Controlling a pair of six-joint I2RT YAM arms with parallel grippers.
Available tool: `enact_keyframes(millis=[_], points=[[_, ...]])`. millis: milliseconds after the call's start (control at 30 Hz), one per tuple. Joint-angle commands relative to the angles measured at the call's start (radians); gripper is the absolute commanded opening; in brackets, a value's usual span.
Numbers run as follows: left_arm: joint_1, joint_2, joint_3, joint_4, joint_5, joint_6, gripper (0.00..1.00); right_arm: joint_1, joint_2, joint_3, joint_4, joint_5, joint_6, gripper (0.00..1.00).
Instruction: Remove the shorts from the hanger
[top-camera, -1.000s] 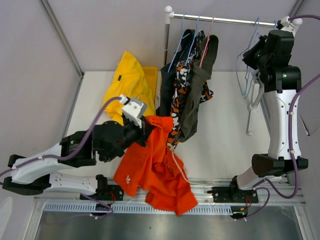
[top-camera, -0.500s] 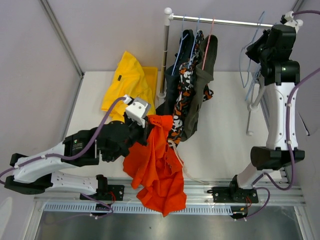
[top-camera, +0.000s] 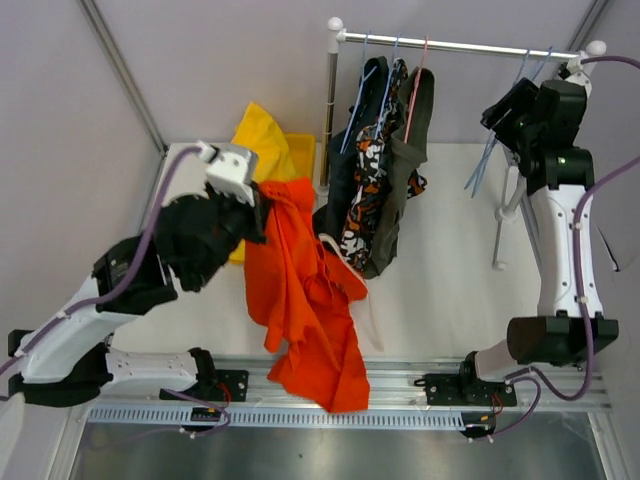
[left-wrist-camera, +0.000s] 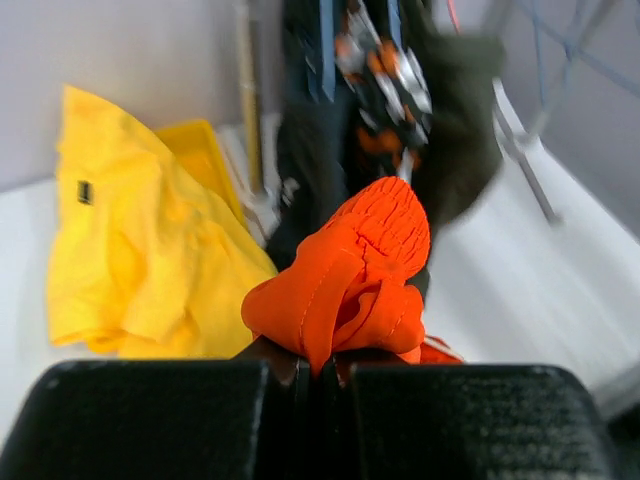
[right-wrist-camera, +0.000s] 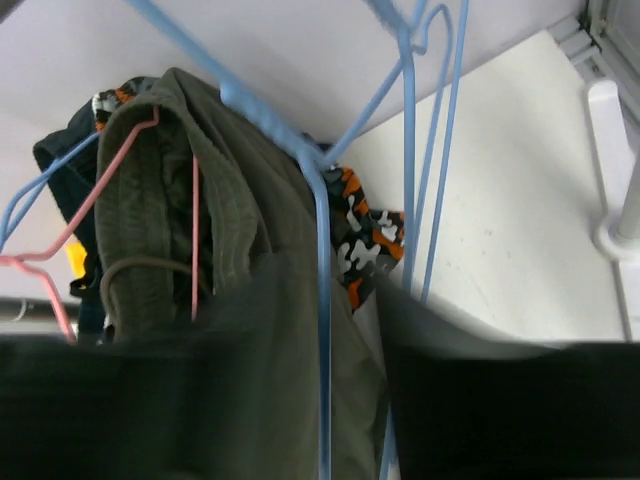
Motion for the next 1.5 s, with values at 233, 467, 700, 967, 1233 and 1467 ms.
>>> enact_keyframes(millis=[233,467,700,967,1233,1467], points=[[0.607,0.463,0.727,0.035,0.290,0.307,0.00,-0.001,-0.306,-0.261,0.007,-0.061,0.001,0.99],[0.917,0.795,0.912,0.222,0.462,0.155,0.00,0.001,-0.476,-0.404,0.001,-0.158,0.010,0.99],[0.926,1.104,0.860,0.250,0.671,0.042,0.18,0.021,-0.568,-0.514,0.154,-0.365,0.002,1.00],[0.871,1.020,0.638,0.230,0.853,0.029,0.88,0.286,-0.418,-0.308,0.221,-0.321,-0.076,0.99],[0.840,0.695,0.289,0.245,0.735,0.034,0.99,0.390,-0.187,-0.096,0.231,-0.166,-0.136,0.99],[0.840,0.287,-0.129,0.363,0.766,0.017,0.99,0.395,-0.062,-0.010,0.218,0.021,-0.196,0.88]])
